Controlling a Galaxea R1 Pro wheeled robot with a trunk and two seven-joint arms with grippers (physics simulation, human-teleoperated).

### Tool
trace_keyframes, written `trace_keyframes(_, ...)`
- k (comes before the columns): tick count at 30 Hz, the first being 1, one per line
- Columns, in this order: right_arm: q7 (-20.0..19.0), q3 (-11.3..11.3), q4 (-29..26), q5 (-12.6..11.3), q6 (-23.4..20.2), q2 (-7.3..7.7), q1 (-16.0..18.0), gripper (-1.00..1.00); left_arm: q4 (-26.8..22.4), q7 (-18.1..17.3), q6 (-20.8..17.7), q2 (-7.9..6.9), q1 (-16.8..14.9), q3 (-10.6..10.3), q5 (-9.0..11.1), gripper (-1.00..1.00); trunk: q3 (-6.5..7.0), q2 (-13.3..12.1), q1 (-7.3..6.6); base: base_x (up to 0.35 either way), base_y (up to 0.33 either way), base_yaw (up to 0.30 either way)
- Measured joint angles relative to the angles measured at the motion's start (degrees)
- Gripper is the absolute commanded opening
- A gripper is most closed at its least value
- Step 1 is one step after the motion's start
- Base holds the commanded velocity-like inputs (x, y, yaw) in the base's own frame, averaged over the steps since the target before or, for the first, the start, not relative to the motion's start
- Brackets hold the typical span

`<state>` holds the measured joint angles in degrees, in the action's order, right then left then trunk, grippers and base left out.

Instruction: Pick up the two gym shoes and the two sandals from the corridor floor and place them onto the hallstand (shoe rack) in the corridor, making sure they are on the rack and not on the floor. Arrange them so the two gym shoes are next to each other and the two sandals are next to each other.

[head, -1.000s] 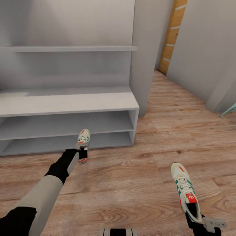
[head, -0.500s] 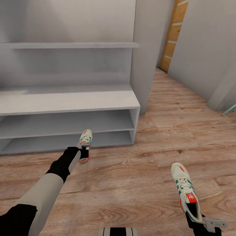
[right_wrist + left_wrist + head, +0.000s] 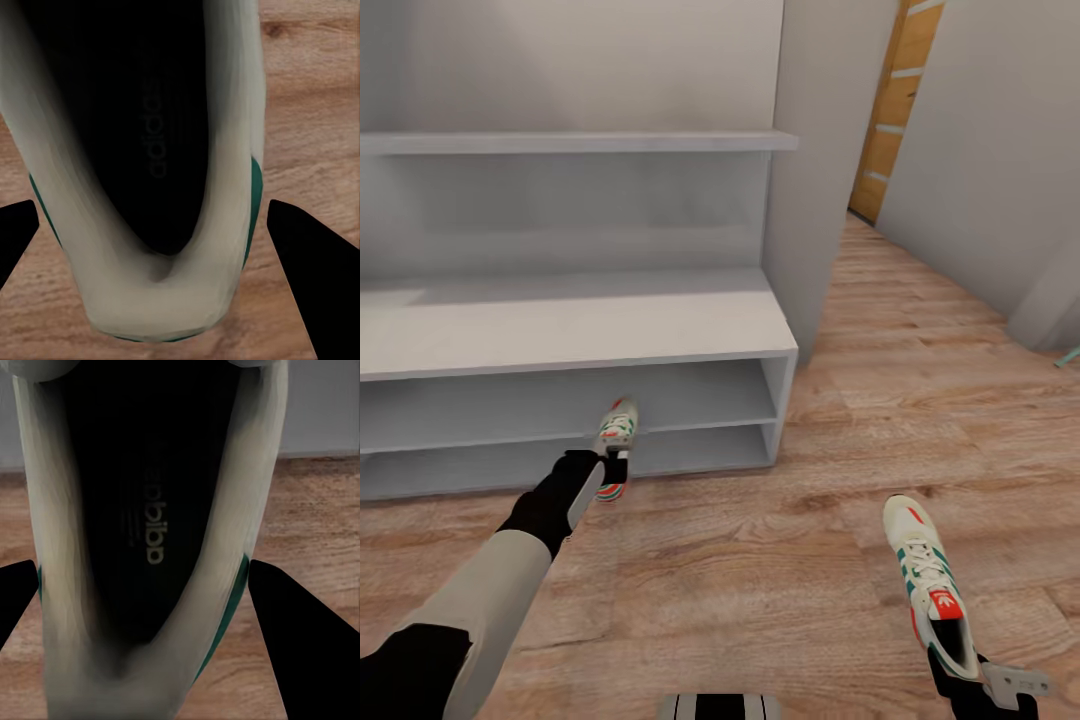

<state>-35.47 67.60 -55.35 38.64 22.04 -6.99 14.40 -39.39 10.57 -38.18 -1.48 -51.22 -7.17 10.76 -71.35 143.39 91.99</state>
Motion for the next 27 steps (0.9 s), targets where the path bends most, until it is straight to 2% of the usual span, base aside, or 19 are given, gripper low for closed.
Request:
trace_keyframes(4, 0.0, 0.4, 0.0, 0.0, 0.0, 0.07, 0.0, -1.00, 0.0, 0.1, 0.2, -0.19, 0.0, 0.1, 0.0, -1.00, 0.00, 0.0, 0.00, 0.312, 0.158, 0.000)
trace_keyframes(6, 0.0, 1.6, 0.0, -0.1, 0.0, 0.11, 0.0, -1.00, 0.1, 0.3, 0.3, -0.25, 0.0, 0.1, 0.0, -1.00, 0.00, 0.0, 0.00, 0.310, 0.171, 0.000)
trace_keyframes(10, 0.0, 3.2, 0.0, -0.1, 0.0, 0.12, 0.0, -1.00, -0.6, 1.8, 0.7, -0.22, 0.0, 0.1, 1.3, -1.00, 0.00, 0.0, -0.02, 0.306, 0.173, 0.000)
trace_keyframes(18, 0.0, 3.6, 0.0, -0.1, 0.0, 0.16, 0.0, -1.00, -1.9, 2.9, 0.6, 0.17, 0.1, 0.1, 1.1, -1.00, 0.01, 0.0, 0.00, 0.115, 0.048, 0.000)
trace_keyframes(21, -0.1, 3.6, 0.0, -0.1, 0.0, 0.18, 0.0, -1.00, -2.5, 3.0, -0.4, 0.35, 0.1, -0.1, 0.0, -1.00, 0.00, 0.0, -0.02, 0.177, 0.004, 0.000)
trace_keyframes(27, 0.0, 3.6, 0.0, -0.1, 0.0, 0.18, 0.0, -1.00, -3.3, 2.9, 0.6, 0.34, 0.1, 0.0, 0.3, -1.00, 0.01, 0.0, -0.01, 0.209, 0.001, 0.000)
